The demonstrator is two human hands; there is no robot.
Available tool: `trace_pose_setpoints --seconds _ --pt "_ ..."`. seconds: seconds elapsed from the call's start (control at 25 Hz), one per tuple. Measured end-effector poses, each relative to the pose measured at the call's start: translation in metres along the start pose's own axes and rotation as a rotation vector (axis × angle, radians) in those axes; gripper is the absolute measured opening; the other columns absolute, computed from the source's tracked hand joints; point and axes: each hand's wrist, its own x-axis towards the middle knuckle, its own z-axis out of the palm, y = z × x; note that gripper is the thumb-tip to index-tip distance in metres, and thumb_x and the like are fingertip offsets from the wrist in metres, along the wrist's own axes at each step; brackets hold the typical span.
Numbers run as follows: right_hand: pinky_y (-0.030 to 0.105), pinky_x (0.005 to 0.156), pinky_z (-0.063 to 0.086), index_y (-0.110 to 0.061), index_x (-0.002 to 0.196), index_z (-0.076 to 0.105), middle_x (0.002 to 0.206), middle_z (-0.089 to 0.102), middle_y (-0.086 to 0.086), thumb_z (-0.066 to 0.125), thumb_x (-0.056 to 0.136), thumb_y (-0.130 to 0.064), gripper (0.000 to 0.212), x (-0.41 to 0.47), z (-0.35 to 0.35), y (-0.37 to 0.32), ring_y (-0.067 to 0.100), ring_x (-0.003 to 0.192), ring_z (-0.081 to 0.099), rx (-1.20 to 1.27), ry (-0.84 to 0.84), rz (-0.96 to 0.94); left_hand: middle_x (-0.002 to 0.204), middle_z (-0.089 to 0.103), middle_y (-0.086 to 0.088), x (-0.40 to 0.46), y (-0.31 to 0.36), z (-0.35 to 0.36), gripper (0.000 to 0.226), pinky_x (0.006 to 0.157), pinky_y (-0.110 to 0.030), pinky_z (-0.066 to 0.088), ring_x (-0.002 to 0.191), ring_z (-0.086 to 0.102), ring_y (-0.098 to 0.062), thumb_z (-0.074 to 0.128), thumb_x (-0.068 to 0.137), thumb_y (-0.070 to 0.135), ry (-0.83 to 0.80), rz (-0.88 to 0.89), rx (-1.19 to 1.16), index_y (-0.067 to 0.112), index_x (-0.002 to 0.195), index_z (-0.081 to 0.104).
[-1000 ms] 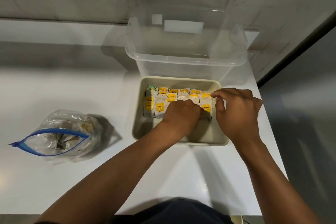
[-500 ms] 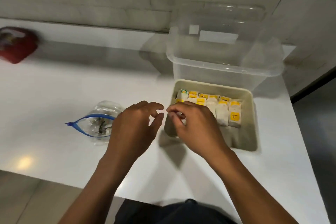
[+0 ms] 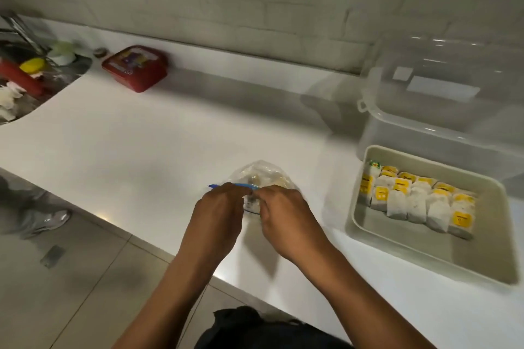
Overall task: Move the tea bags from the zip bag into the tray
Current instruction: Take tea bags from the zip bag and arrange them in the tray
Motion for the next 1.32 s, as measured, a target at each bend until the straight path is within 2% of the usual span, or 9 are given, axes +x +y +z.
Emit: trace_pose_setpoints --seconds 0.12,0.32,0.4,0.52,0.64,0.88,1.04,1.2,1.32 --pt "0.024 0.081 0.048 -0.019 0.117 0.067 0.110 0.069 0.000 0.044 0.091 -0.003 0.038 0.007 0.014 -0.011 0.019 0.100 0.064 -0.023 -0.022 0.053 0.078 0.070 0.006 0.008 -0.007 -0.002 0.035 0.049 -0.008 0.026 0.064 0.064 -0.016 0.068 0.068 -0.009 -0.084 0.069 0.037 0.021 0.087 0.071" --pt "0.034 0.083 0.053 -0.011 0.119 0.063 0.115 0.066 0.007 0.052 0.089 -0.002 0.033 0.025 0.030 -0.002 0.026 0.103 0.064 -0.147 -0.083 0.185 0.118 0.066 0.004 0.024 -0.014 0.018 0.050 0.078 -0.019 0.044 0.103 0.064 -0.017 0.045 0.087 -0.001 -0.317 0.047 -0.004 0.023 0.129 0.057" --pt "0.034 0.088 0.052 -0.011 0.124 0.057 0.124 0.061 0.008 0.060 0.089 -0.012 0.036 0.032 0.033 0.007 0.027 0.110 0.060 -0.225 -0.095 0.221 0.122 0.064 -0.004 0.031 -0.013 0.027 0.047 0.079 -0.023 0.045 0.106 0.063 -0.021 0.045 0.090 0.001 -0.419 0.065 0.055 0.017 0.133 0.052" --pt "0.036 0.101 0.040 -0.009 0.133 0.049 0.135 0.052 0.010 0.059 0.090 -0.013 0.044 0.038 0.038 0.012 0.029 0.126 0.048 -0.360 -0.092 0.288 0.116 0.063 -0.010 0.035 -0.007 0.035 0.032 0.073 -0.028 0.043 0.104 0.062 -0.026 0.047 0.092 0.006 -0.552 0.070 0.223 0.010 0.122 0.058" --pt "0.035 0.104 0.034 -0.011 0.125 0.056 0.130 0.057 0.009 0.050 0.093 -0.014 0.032 0.042 0.044 0.011 0.030 0.124 0.047 -0.449 -0.018 0.298 0.114 0.065 -0.009 0.039 -0.004 0.043 0.033 0.076 -0.030 0.046 0.103 0.064 -0.026 0.049 0.091 0.005 -0.525 0.116 0.309 0.012 0.122 0.057" --pt "0.035 0.089 0.042 -0.013 0.100 0.069 0.109 0.068 0.010 0.053 0.084 -0.002 0.025 0.041 0.041 0.009 0.031 0.110 0.058 -0.441 0.043 0.349 0.115 0.066 -0.005 0.040 0.000 0.048 0.031 0.068 -0.025 0.036 0.101 0.065 -0.022 0.049 0.093 0.008 -0.510 0.120 0.286 0.015 0.121 0.059" --pt "0.034 0.087 0.044 -0.013 0.102 0.070 0.110 0.069 0.008 0.051 0.086 -0.002 0.027 0.038 0.031 0.016 0.028 0.108 0.061 -0.444 0.044 0.408 0.107 0.068 -0.002 0.042 0.007 0.051 0.027 0.065 -0.026 0.034 0.094 0.065 -0.021 0.050 0.091 0.011 -0.468 0.138 0.221 0.019 0.115 0.063" --pt "0.030 0.067 0.040 -0.012 0.097 0.067 0.106 0.069 0.006 0.052 0.085 0.001 0.023 0.027 0.018 0.027 0.026 0.099 0.065 -0.415 0.053 0.457 0.097 0.071 0.000 0.046 0.016 0.062 0.019 0.062 -0.027 0.036 0.084 0.065 -0.022 0.054 0.089 0.016 -0.417 0.171 0.181 0.022 0.100 0.069" --pt "0.030 0.067 0.040 -0.014 0.099 0.067 0.107 0.068 0.006 0.051 0.088 -0.001 0.023 0.018 0.011 0.041 0.026 0.102 0.064 -0.395 0.094 0.510 0.088 0.071 0.000 0.051 0.025 0.072 0.019 0.059 -0.028 0.036 0.069 0.055 -0.021 0.054 0.083 0.015 -0.401 0.225 0.184 0.023 0.089 0.069"
